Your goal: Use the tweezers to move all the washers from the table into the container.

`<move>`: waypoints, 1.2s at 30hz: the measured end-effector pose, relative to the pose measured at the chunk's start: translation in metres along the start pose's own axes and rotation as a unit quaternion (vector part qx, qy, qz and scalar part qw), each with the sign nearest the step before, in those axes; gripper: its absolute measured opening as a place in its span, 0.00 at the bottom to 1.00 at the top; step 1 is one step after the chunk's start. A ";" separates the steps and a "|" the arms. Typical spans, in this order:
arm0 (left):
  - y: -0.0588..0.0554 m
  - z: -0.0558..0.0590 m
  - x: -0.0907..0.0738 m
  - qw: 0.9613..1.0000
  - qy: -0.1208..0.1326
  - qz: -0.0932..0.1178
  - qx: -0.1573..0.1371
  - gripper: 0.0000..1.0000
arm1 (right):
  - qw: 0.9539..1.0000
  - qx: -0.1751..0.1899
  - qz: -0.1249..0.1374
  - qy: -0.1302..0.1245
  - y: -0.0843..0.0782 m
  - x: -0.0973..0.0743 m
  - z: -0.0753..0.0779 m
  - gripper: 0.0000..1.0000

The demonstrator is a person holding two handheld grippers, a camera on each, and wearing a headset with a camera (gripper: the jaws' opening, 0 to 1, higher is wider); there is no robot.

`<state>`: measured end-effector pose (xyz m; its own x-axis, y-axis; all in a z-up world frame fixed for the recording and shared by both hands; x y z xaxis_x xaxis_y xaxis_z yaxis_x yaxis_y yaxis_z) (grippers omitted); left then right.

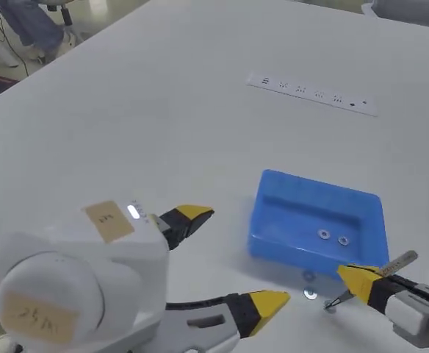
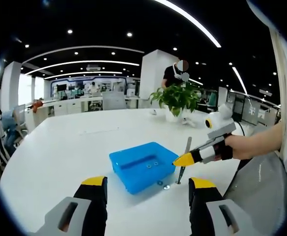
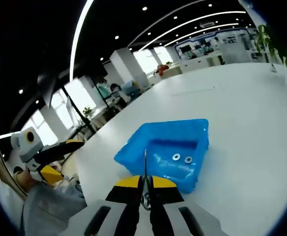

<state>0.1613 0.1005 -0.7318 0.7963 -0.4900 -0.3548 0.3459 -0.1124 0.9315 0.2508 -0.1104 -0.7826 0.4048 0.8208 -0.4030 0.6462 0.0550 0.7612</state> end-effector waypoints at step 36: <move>0.000 -0.002 -0.001 1.000 0.000 0.007 0.000 0.67 | 0.989 -0.141 0.032 0.039 0.073 0.040 -0.016 0.03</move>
<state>0.1619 0.1030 -0.7315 0.8005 -0.4923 -0.3418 0.3345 -0.1062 0.9364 0.3043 -0.0643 -0.7356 0.3810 0.8682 -0.3181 0.4102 0.1496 0.8996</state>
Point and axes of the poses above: the centre of the closed fingertips' face, and the gripper's own axes: x roughly forward along the fingers, z roughly to its right, y roughly out of its top, the point moved 8 cm from there along -x, roughly backward along the fingers, and after that the axes turned 1 degree about y, right-handed, at the moved point
